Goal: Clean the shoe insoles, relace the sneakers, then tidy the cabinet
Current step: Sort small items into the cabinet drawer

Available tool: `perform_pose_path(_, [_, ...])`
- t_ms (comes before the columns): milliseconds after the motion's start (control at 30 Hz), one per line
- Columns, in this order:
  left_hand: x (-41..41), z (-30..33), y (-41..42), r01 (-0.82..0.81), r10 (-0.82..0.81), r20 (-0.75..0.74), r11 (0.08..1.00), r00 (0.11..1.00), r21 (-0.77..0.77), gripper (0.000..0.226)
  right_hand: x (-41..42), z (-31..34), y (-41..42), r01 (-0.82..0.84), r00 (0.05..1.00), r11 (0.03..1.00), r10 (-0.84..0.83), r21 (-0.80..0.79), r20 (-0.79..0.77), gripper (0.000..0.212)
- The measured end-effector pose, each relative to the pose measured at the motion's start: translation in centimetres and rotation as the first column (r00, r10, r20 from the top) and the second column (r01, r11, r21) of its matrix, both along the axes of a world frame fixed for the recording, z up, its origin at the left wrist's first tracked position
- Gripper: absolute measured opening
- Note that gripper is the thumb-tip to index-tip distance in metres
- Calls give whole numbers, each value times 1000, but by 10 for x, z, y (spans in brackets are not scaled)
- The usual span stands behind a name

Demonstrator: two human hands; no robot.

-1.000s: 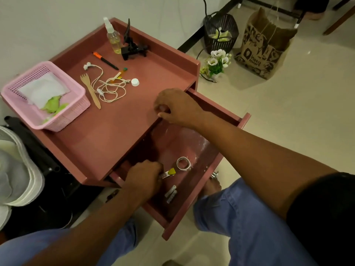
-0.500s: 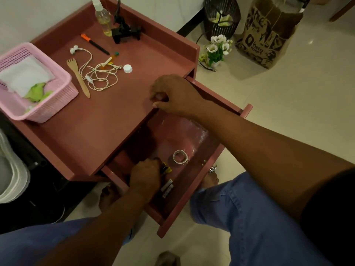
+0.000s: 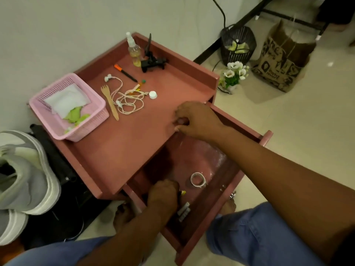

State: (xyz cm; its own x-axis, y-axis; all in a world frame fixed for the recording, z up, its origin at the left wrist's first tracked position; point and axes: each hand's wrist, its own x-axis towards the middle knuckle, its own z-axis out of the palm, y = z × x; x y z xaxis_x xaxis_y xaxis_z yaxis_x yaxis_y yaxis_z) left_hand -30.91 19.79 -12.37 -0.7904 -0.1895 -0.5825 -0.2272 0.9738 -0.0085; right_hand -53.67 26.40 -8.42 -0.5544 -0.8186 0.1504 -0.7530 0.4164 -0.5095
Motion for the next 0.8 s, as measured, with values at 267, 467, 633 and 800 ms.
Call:
perform_pose_path(267, [-46, 109, -54, 52, 79, -323, 925, 943, 377, 26, 2, 10, -4, 38, 999, 995, -36, 90, -25, 25])
perform_pose_path(467, [-62, 118, -125, -144, 129, -424, 989, 897, -5, 51, 7, 29, -18, 64, 996, 987, -54, 146, -71, 16])
perform_pose_path(633, [-49, 101, -131, -188, 195, -387, 981, 901, 55, 55, 0, 40, -65, 197, 980, 977, -194, 77, -53, 23])
perform_pose_path(800, [-48, 100, -129, -212, 219, -428, 975, 877, 66, 55, -15, 37, -113, 195, 977, 974, -182, 118, -110, 23])
